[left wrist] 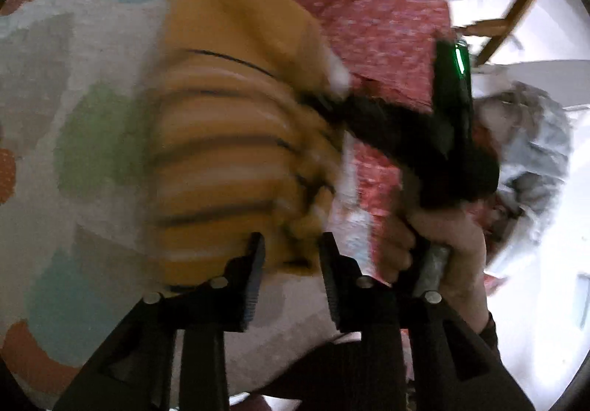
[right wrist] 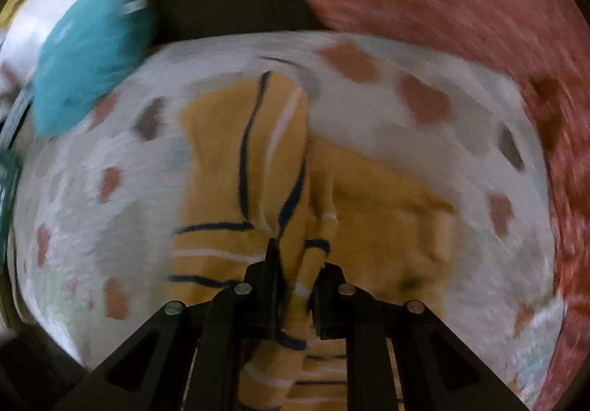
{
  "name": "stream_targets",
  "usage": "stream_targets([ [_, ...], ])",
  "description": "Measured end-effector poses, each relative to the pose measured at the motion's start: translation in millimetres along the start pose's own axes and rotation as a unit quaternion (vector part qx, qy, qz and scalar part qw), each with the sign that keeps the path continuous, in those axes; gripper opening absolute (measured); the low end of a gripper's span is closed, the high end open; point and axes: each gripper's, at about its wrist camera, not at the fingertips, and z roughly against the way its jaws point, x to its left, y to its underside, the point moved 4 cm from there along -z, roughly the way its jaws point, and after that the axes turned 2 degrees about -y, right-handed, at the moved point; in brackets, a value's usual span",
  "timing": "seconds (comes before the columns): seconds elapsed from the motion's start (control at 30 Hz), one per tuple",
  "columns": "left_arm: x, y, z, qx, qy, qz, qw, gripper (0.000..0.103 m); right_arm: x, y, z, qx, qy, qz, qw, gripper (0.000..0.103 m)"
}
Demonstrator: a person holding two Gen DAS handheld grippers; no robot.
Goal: Fold small clothes
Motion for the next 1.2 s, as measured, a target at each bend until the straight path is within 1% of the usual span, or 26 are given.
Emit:
stream_targets([
  [0.07,12,-4,-7,0.004,-0.032,0.02,0.9993,0.029,-35,12,-10,0.009,0.019,-0.032,0.999,0.014],
  [0.1,15,-4,-6,0.004,-0.04,0.029,0.9988,0.029,-50,18,-16,0.013,0.029,-0.044,0.999,0.014],
  [0.13,21,-6,-6,0.003,-0.045,0.042,0.9981,0.029,-62,22,-19,0.014,0.029,-0.054,0.998,0.015],
  [0.17,27,-9,-5,0.003,-0.05,0.051,0.9974,0.029,-75,26,-23,0.012,0.024,-0.072,0.997,0.018],
  [0.23,34,-17,-4,-0.001,-0.067,0.057,0.9961,0.029,-94,29,-25,0.003,0.02,-0.101,0.995,0.029],
  [0.27,35,-17,-4,-0.005,-0.076,0.057,0.9954,0.029,-100,30,-24,-0.005,0.026,-0.113,0.993,0.037],
  [0.3,37,-20,-5,-0.007,-0.084,0.058,0.9947,0.029,-104,30,-21,-0.014,0.037,-0.118,0.992,0.042],
  [0.33,35,-18,-5,-0.007,-0.09,0.058,0.9943,0.029,-107,29,-18,-0.019,0.045,-0.115,0.992,0.044],
  [0.4,37,-19,-3,-0.007,-0.095,0.059,0.9938,0.029,-111,29,-7,-0.034,0.067,-0.111,0.991,0.046],
  [0.47,45,-13,3,-0.003,-0.099,0.058,0.9934,0.03,-111,30,9,-0.06,0.089,-0.108,0.988,0.046],
  [0.5,43,-14,1,-0.001,-0.101,0.057,0.9933,0.03,-112,31,19,-0.072,0.088,-0.105,0.988,0.046],
  [0.57,44,-12,0,0.002,-0.104,0.054,0.9931,0.031,-106,35,36,-0.087,0.061,-0.099,0.989,0.046],
  [0.63,45,-8,3,0.006,-0.106,0.049,0.9932,0.031,-92,48,53,-0.099,0.019,-0.088,0.991,0.041],
  [0.67,46,-7,3,0.008,-0.107,0.047,0.9931,0.031,-81,58,61,-0.101,-0.021,-0.075,0.992,0.036],
  [0.73,43,-6,-2,0.013,-0.113,0.038,0.9928,0.031,-62,76,63,-0.085,-0.09,-0.059,0.991,0.035],
  [0.77,41,-5,-4,0.014,-0.118,0.032,0.9924,0.033,-56,83,60,-0.075,-0.104,-0.056,0.99,0.035],
  [0.8,38,-4,-8,0.016,-0.127,0.022,0.9915,0.036,-55,90,53,-0.061,-0.104,-0.053,0.991,0.035],
  [0.83,37,-3,-10,0.018,-0.132,0.016,0.991,0.038,-58,96,44,-0.047,-0.086,-0.055,0.994,0.035],
  [0.9,33,4,-18,0.029,-0.142,0.002,0.9894,0.038,-81,110,18,-0.002,-0.012,-0.084,0.996,0.03],
  [0.93,31,6,-23,0.036,-0.146,-0.003,0.9887,0.038,-95,120,4,0.023,0.025,-0.098,0.995,0.03],
  [0.97,30,10,-25,0.041,-0.149,-0.008,0.988,0.039,-109,129,-6,0.047,0.065,-0.107,0.991,0.035],
  [1.0,28,12,-27,0.044,-0.153,-0.014,0.9871,0.039,-120,137,-12,0.054,0.072,-0.12,0.989,0.037],
  [1.07,25,14,-26,0.044,-0.161,-0.025,0.9856,0.039,-130,141,-1,0.039,0.057,-0.148,0.987,0.037],
  [1.1,23,13,-24,0.04,-0.166,-0.031,0.9849,0.039,-128,137,10,0.023,0.057,-0.149,0.987,0.037],
  [1.17,22,10,-21,0.034,-0.166,-0.029,0.985,0.039,-119,121,39,-0.039,0.063,-0.132,0.989,0.038],
  [1.2,23,8,-20,0.032,-0.165,-0.026,0.9854,0.039,-113,110,51,-0.068,0.061,-0.121,0.988,0.041],
])
